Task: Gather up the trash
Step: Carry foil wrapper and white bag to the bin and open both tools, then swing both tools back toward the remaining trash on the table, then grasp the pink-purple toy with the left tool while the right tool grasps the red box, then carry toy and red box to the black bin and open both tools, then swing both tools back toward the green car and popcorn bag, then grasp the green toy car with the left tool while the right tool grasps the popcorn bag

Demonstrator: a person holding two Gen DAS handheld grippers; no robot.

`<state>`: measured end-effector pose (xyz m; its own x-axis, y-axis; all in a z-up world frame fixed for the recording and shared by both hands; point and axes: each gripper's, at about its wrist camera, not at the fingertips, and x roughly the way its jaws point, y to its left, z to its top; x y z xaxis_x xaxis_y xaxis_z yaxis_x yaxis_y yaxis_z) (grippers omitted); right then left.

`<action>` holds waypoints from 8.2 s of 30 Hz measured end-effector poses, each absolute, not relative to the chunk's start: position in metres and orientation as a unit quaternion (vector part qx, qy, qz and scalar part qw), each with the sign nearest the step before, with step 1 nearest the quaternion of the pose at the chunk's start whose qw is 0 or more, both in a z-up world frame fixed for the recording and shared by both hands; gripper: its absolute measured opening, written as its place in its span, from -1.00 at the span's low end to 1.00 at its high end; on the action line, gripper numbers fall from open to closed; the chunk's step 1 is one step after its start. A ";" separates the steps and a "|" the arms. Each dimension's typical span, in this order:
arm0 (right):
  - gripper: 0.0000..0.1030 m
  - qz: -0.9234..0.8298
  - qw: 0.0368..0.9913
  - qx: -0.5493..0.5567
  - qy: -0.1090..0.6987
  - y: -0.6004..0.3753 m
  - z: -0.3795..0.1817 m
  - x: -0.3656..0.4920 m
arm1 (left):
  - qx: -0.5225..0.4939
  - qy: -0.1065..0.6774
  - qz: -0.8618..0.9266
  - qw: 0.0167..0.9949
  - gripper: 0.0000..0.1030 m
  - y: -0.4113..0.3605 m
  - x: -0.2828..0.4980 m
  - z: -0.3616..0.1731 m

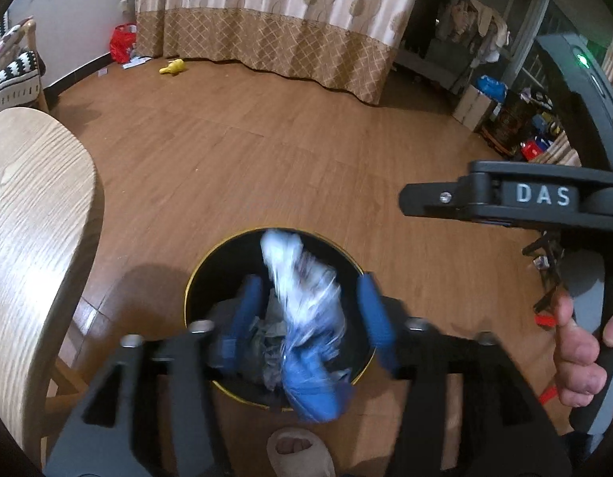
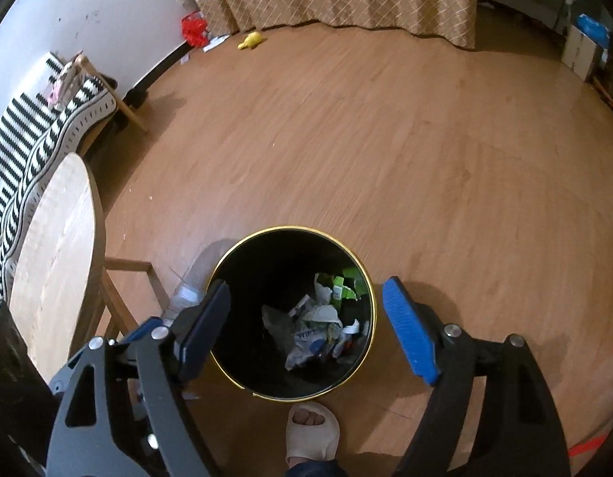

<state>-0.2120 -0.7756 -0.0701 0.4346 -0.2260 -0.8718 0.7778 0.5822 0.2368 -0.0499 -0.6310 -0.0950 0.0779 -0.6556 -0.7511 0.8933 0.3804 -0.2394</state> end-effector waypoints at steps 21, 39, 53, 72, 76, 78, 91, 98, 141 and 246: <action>0.80 -0.253 0.853 0.238 0.391 -0.655 -0.007 -0.118 | 0.093 0.354 -0.397 0.842 0.87 -0.433 0.026 -0.002; 0.81 -0.018 0.899 0.032 0.436 -0.323 0.006 0.082 | -0.033 0.373 -0.056 0.925 0.87 -0.033 0.151 0.009; 0.81 0.044 0.879 0.044 0.472 -0.241 -0.029 0.127 | -0.121 0.437 -0.028 0.891 0.87 0.005 0.222 -0.037; 0.87 0.135 0.841 0.152 0.502 -0.170 -0.055 0.182 | -0.100 0.432 -0.050 0.895 0.01 0.032 0.192 -0.022; 0.87 0.129 0.841 0.165 0.500 -0.155 -0.055 0.193 | -0.112 0.431 -0.002 0.895 0.02 0.067 0.182 -0.018; 0.87 0.122 0.841 0.170 0.499 -0.147 -0.055 0.200 | -0.129 0.433 0.014 0.892 0.02 0.084 0.179 -0.019; 0.27 0.075 0.861 0.100 0.493 -0.114 -0.056 0.196 | -0.123 0.445 0.021 0.887 0.02 0.093 0.174 -0.023; 0.24 0.086 0.866 0.088 0.485 -0.138 -0.042 0.170 | -0.102 0.434 -0.020 0.895 0.02 0.048 0.166 -0.008; 0.25 -0.248 0.813 0.280 0.447 -0.735 -0.064 -0.156 | 0.119 0.396 -0.487 0.770 0.02 -0.531 -0.004 -0.036; 0.86 0.114 0.871 0.058 0.474 -0.187 -0.058 0.228 | -0.039 0.449 -0.006 0.893 -0.29 0.001 0.227 -0.048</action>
